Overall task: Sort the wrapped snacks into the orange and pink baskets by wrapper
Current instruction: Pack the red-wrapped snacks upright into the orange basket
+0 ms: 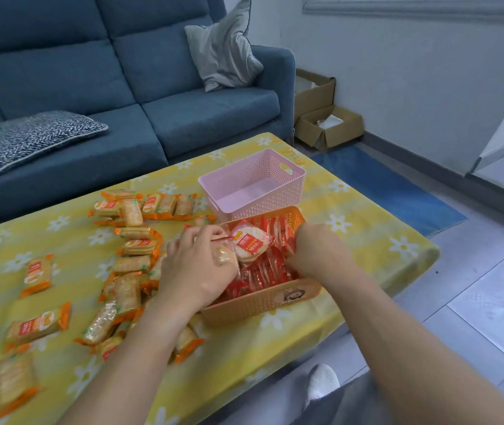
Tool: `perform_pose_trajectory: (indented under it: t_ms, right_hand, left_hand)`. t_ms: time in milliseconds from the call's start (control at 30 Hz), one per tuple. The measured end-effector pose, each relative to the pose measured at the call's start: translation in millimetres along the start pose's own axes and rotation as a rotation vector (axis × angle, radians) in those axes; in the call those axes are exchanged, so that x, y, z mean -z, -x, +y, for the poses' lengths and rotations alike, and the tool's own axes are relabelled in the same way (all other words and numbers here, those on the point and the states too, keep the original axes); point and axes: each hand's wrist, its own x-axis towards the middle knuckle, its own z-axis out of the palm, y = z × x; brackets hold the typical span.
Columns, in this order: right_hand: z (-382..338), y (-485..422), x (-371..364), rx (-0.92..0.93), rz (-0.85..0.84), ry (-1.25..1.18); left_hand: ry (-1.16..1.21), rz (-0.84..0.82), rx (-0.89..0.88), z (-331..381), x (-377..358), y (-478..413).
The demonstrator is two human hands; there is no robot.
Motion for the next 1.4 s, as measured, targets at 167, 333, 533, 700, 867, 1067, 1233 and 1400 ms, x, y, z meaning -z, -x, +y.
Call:
perform_pose_trajectory:
  t_ms: [167, 333, 533, 700, 867, 1067, 1233, 1400]
  right_hand:
    - [-4, 4, 9, 0.017, -0.146, 0.030]
    - [-9, 12, 12, 0.007, -0.131, 0.067]
    - [-16, 15, 36, 0.239, -0.055, -0.668]
    - [-3, -1, 38, 0.183, 0.019, -0.831]
    - [19, -16, 32, -0.059, 0.413, -0.575]
    - [19, -36, -4, -0.008, 0.415, -0.157]
    - [22, -41, -6, -0.033, 0.337, -0.007]
    - [30, -47, -9, -0.063, 0.256, -0.160]
  left_hand:
    - [-0.025, -0.074, -0.032, -6, 7, 3]
    - [0.329, 0.041, -0.152, -6, 19, 1]
    - [0.625, 0.029, -0.232, 17, 17, -12]
    - [0.759, 0.081, -0.189, 40, -5, -31]
    - [0.191, 0.106, -0.317, 53, -26, -51]
    - [-0.300, -0.166, -0.422, 68, -50, -60]
    - [-0.277, -0.119, -0.406, 66, -59, -62]
    - [-0.317, -0.012, -0.382, 74, -68, -71]
